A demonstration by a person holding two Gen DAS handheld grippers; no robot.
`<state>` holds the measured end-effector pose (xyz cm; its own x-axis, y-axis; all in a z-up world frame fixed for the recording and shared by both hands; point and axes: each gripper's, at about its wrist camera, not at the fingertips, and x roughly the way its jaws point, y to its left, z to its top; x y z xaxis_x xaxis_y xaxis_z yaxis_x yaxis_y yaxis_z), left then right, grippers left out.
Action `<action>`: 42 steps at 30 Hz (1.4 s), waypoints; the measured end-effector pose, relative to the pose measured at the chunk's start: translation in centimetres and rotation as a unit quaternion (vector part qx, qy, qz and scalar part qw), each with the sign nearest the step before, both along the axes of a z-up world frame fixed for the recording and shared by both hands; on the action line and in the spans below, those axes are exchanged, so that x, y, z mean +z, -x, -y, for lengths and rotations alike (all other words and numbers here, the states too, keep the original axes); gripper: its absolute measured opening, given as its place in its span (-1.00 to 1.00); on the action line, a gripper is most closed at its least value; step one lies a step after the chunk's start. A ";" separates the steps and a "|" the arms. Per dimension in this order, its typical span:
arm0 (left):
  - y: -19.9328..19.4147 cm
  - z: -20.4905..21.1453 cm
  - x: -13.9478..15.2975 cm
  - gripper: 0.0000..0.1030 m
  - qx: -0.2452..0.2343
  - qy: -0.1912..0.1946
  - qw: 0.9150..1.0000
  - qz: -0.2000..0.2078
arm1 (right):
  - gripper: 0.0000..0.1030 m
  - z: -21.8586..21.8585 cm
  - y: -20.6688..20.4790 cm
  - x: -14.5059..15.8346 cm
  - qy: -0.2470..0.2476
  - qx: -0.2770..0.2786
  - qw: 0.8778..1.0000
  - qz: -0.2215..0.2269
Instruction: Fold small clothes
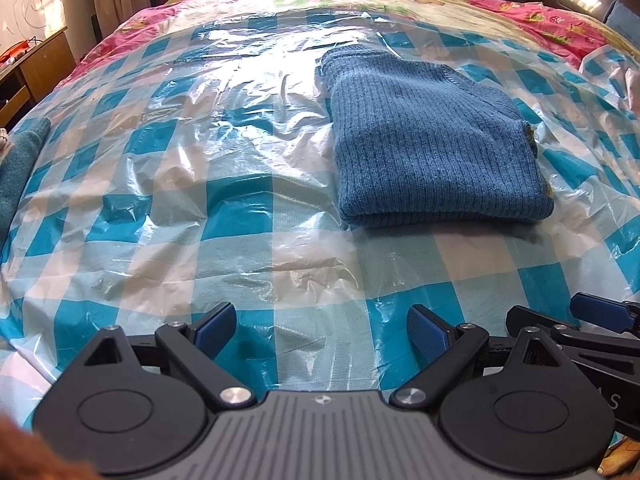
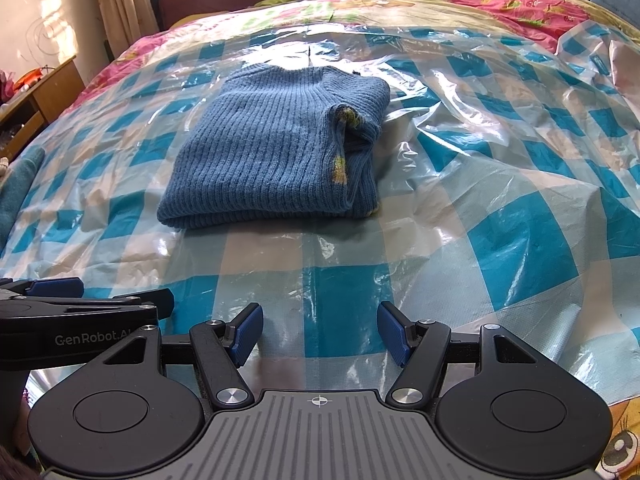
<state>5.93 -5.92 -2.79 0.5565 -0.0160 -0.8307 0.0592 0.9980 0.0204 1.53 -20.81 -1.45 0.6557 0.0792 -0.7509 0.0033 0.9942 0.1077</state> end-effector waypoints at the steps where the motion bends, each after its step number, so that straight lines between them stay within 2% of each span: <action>1: 0.0 0.0 0.0 0.85 0.000 0.000 1.000 0.000 | 0.24 0.0 0.0 0.0 0.000 0.000 1.000 0.000; 24: 0.0 0.1 -0.1 0.85 -0.002 -0.006 1.000 0.002 | 0.24 -0.3 0.0 0.1 0.016 0.000 1.000 0.002; 42: -1.9 0.6 1.6 0.85 -0.007 -0.010 1.000 0.019 | 0.24 -0.1 -0.9 1.7 0.020 -0.008 0.999 0.025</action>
<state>7.84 -6.53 -1.17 0.5876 -0.0078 -0.8091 0.0713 0.9966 0.0421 2.45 -20.70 0.21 0.6929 0.0394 -0.7199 0.0140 0.9976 0.0681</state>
